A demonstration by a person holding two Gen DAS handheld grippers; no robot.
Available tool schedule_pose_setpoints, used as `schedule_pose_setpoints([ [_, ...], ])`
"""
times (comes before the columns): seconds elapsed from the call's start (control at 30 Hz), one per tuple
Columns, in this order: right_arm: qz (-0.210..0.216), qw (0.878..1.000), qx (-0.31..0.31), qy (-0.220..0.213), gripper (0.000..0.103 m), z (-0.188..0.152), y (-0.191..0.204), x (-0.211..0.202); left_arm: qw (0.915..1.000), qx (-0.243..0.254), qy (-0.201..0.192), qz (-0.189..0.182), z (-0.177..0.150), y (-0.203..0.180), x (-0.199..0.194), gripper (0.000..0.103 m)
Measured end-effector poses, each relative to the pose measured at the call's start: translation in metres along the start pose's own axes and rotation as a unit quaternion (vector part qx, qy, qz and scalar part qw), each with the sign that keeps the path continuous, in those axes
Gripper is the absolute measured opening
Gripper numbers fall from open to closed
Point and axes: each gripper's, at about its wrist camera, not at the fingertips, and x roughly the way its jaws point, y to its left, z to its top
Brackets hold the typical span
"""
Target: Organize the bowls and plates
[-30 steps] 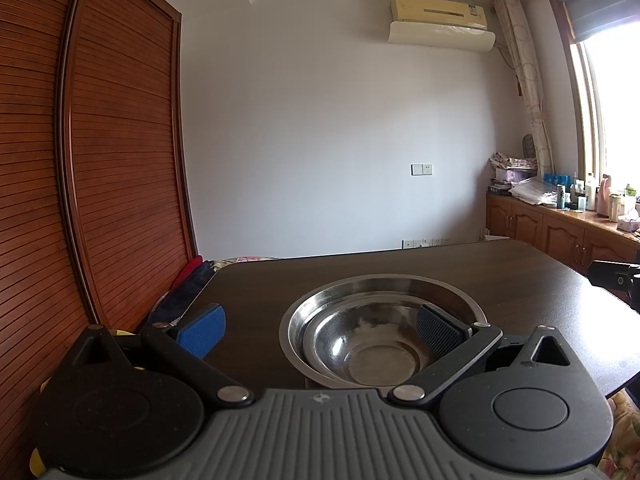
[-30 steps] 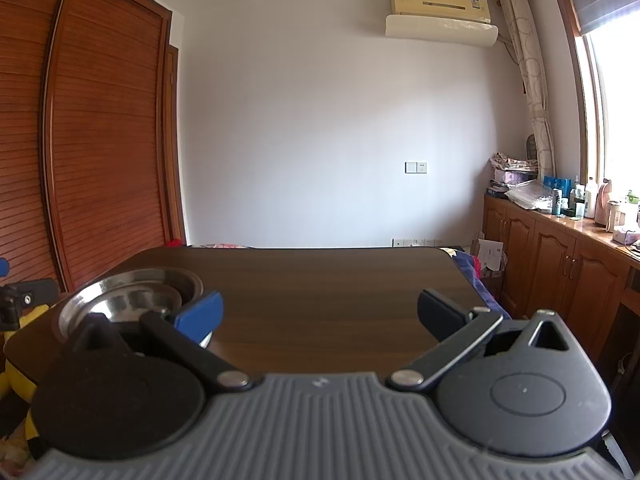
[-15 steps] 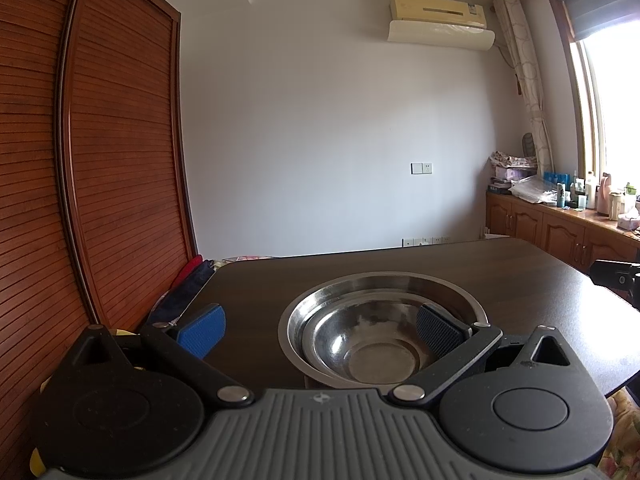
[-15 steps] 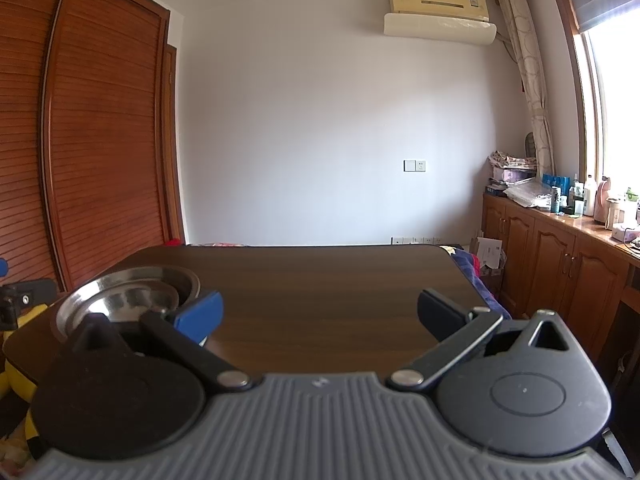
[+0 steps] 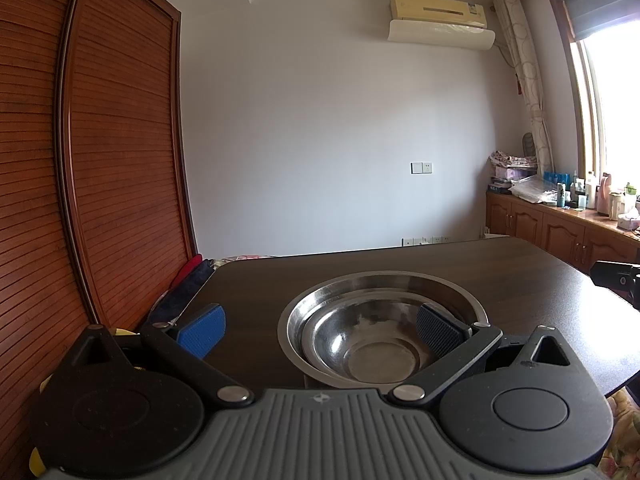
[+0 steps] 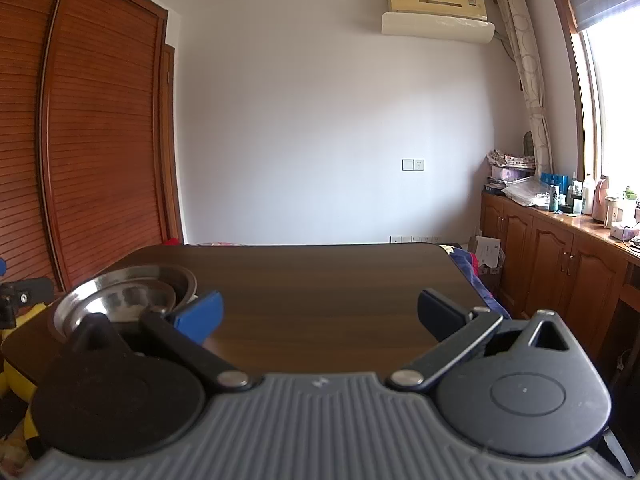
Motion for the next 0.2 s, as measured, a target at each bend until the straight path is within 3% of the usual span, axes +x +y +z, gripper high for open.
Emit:
schedule_pose_setpoints([
  [0.2,0.000,1.000,0.000,0.000,0.103,0.0000,0.0000,-0.0001,1.0000,-0.001,0.002,-0.001,-0.0006,-0.0007,0.0015,0.103],
])
